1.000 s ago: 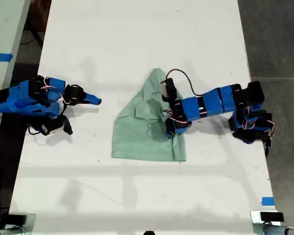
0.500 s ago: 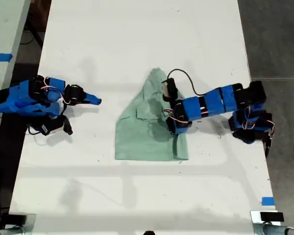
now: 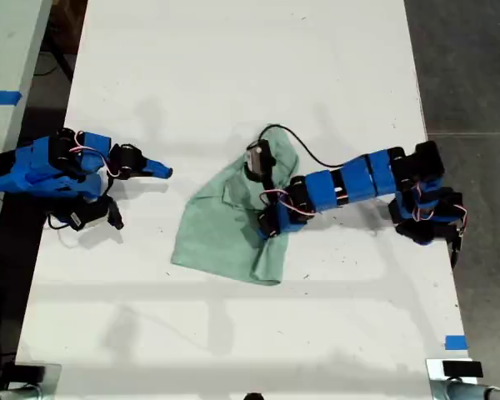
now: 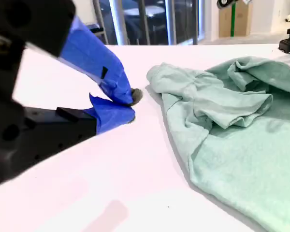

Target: Fold t shirt

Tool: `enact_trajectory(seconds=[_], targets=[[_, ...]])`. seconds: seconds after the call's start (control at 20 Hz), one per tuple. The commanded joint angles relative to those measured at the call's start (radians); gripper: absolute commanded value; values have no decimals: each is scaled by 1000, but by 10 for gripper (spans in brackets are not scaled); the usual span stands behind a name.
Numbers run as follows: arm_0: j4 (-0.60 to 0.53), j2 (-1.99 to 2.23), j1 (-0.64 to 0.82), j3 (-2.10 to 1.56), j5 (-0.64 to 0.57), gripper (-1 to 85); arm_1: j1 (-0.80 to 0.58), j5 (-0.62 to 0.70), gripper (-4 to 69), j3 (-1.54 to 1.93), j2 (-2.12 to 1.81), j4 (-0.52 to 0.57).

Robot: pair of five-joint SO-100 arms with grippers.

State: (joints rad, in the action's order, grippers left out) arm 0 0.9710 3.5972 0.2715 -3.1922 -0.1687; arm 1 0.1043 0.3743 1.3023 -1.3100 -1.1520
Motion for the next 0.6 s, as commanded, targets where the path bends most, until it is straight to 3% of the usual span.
enact_trajectory(seconds=[0.0, 0.05, 0.15, 0.3, 0.35, 0.4, 0.45, 0.55], targets=[[5, 8, 0, -2, 8, 0, -25, 41, 262, -74, -8, 28], [5, 8, 2, -2, 6, 0, -25, 38, 327, -75, -28, -2], [5, 8, 2, -2, 6, 0, -21, 18, 383, -78, -107, -87], [6, 8, 2, -2, 6, 0, -28, -43, 348, 63, -341, -183], [6, 8, 2, -2, 6, 0, -43, -72, 285, 189, -463, -176], [6, 8, 2, -2, 6, 0, -63, -98, 113, 354, -620, -137], [6, 8, 2, -2, 6, 0, -83, -109, 19, 549, -799, -71], [6, 8, 3, -2, 6, 0, -120, -112, 19, 890, -1141, 9]])
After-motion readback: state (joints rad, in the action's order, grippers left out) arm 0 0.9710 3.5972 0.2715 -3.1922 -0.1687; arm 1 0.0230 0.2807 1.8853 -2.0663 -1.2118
